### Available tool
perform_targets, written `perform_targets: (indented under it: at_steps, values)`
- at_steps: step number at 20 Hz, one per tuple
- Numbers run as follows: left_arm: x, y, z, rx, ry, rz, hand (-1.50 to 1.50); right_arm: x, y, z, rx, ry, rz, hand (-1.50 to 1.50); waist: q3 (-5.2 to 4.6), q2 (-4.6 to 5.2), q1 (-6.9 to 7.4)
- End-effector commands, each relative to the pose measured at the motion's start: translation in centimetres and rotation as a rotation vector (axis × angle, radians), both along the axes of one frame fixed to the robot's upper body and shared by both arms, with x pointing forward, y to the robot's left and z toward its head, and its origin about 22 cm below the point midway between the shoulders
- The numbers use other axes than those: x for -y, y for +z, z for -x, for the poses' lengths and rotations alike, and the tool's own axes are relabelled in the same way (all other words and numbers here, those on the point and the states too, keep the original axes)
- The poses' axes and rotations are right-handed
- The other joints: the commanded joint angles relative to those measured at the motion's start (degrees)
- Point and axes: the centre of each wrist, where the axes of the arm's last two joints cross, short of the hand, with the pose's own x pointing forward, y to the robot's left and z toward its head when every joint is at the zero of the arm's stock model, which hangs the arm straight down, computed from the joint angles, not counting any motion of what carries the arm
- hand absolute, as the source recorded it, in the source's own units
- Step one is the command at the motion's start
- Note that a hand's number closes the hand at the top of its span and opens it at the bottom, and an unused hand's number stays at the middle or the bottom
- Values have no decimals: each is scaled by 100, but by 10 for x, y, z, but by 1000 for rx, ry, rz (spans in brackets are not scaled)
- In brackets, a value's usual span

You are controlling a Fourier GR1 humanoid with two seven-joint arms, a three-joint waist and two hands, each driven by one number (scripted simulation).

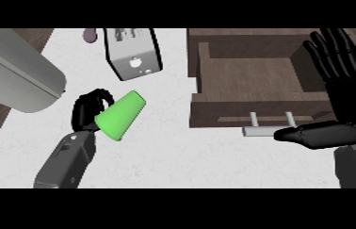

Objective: Pick up the cup, place it into the drawer and close the drawer

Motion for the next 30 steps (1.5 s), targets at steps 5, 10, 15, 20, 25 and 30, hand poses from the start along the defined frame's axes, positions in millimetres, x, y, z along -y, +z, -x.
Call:
perform_targets:
  at_steps: [5,10,15,20,25,30]
  values:
    - [62,81,-60,154,-89,-10,150,19,-18,10,-7,-16,4,-150,19,-48,69]
    - [100,145,-78,160,-187,-62,150,21,-17,7,-13,-43,13,-150,21,-66,123]
    - [161,210,-86,159,-198,-74,150,10,-15,-5,5,-44,4,-150,17,-46,105]
    - [201,254,-90,136,-182,-147,150,0,-18,3,4,-45,-17,-150,16,-33,5]
    - [230,269,-106,22,-131,-213,150,9,-13,-9,15,-28,34,-150,17,13,-144]
    - [239,245,-110,-88,-80,-293,150,-2,2,-9,12,38,10,-150,18,60,-445]
